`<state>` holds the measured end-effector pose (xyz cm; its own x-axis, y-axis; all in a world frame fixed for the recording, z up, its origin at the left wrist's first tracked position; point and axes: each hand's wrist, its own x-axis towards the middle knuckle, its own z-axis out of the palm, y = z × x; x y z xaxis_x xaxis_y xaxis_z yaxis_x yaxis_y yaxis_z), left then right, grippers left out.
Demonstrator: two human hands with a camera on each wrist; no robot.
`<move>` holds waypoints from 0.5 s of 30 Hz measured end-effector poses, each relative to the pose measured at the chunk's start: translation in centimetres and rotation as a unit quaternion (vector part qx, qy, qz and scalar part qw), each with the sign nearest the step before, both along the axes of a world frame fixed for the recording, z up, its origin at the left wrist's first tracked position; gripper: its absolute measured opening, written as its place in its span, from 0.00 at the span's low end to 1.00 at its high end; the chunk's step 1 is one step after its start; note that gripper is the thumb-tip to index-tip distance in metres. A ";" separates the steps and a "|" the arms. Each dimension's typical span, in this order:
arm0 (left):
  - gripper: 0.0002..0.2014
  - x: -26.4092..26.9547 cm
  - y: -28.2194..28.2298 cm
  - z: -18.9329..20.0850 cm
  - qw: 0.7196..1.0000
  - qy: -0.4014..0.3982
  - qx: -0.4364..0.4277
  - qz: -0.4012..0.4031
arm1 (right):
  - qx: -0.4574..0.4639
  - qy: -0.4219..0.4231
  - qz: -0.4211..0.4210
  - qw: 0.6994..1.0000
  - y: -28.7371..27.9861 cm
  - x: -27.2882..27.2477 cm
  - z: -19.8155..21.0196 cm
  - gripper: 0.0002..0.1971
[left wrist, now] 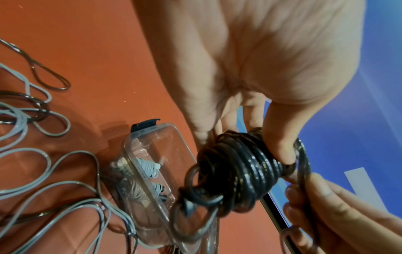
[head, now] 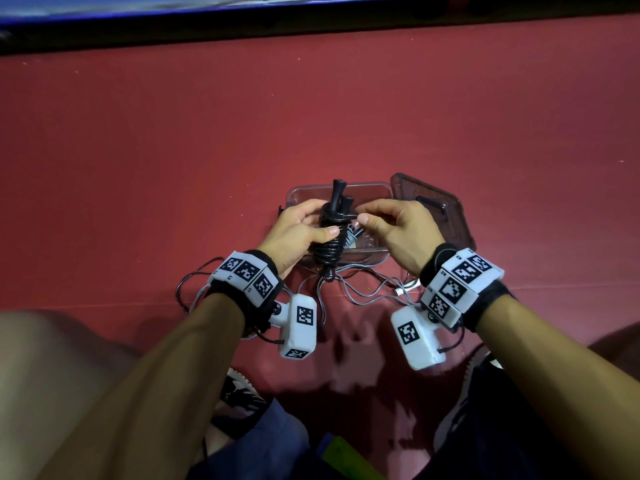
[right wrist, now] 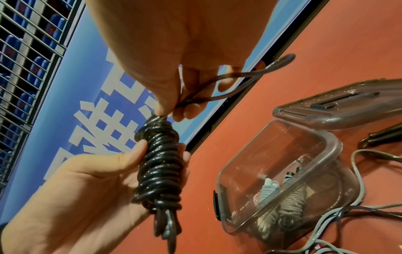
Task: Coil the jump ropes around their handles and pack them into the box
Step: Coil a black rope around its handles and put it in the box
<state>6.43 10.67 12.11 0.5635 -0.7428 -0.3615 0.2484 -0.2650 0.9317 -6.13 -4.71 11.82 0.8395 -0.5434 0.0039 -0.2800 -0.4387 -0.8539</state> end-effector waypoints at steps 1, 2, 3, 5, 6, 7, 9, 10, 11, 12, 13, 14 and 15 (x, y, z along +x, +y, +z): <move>0.19 0.0 0.0 0.1 1.000 0.011 -0.004 -0.011 | -0.011 -0.004 -0.003 1.000 -0.1 0.0 -0.1 0.07; 0.19 -0.2 0.0 0.2 0.999 0.023 -0.008 -0.024 | -0.020 -0.007 -0.005 1.000 -0.1 0.0 -0.1 0.08; 0.20 -0.3 0.0 0.2 0.999 0.035 -0.011 -0.036 | -0.024 -0.010 -0.009 1.000 -0.2 0.0 -0.2 0.08; 0.20 -0.5 0.0 0.2 0.997 0.052 -0.018 -0.053 | -0.014 -0.018 -0.007 1.000 -0.3 0.0 -0.4 0.07; 0.19 -0.5 0.0 0.1 0.997 0.054 -0.022 -0.054 | -0.002 -0.022 -0.003 1.000 -0.4 -0.1 -0.5 0.07; 0.19 -0.5 0.0 0.0 0.997 0.054 -0.027 -0.051 | 0.009 -0.023 0.002 1.000 -0.4 -0.1 -0.6 0.06; 0.20 -0.3 0.0 -0.2 0.997 0.058 -0.038 -0.031 | 0.028 -0.025 0.005 0.999 -0.3 -0.1 -0.6 0.05; 0.20 -0.3 -0.1 -0.3 0.997 0.062 -0.037 -0.015 | 0.038 -0.027 0.004 0.999 -0.3 -0.1 -0.5 0.05; 0.20 -0.3 -0.1 -0.5 0.997 0.063 -0.032 -0.001 | 0.051 -0.031 0.001 0.998 -0.2 -0.1 -0.4 0.05; 0.19 -0.3 -0.2 -0.6 0.998 0.061 -0.026 0.006 | 0.063 -0.035 -0.003 0.997 -0.1 -0.1 -0.3 0.06; 0.18 -0.5 -0.4 -0.7 0.998 0.057 -0.022 0.008 | 0.081 -0.037 -0.009 0.996 -0.1 -0.2 -0.2 0.07; 0.17 -0.7 -0.5 -0.7 0.998 0.054 -0.022 0.003 | 0.102 -0.040 -0.015 0.994 0.0 -0.2 -0.1 0.07; 0.17 -0.9 -0.5 -0.7 0.998 0.050 -0.025 -0.003 | 0.123 -0.041 -0.021 0.991 0.0 -0.2 -0.1 0.06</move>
<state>5.55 10.12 11.44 0.5226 -0.7642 -0.3781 0.3386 -0.2210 0.9146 -6.36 -4.74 11.74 0.8179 -0.5715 -0.0661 -0.2191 -0.2033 -0.9543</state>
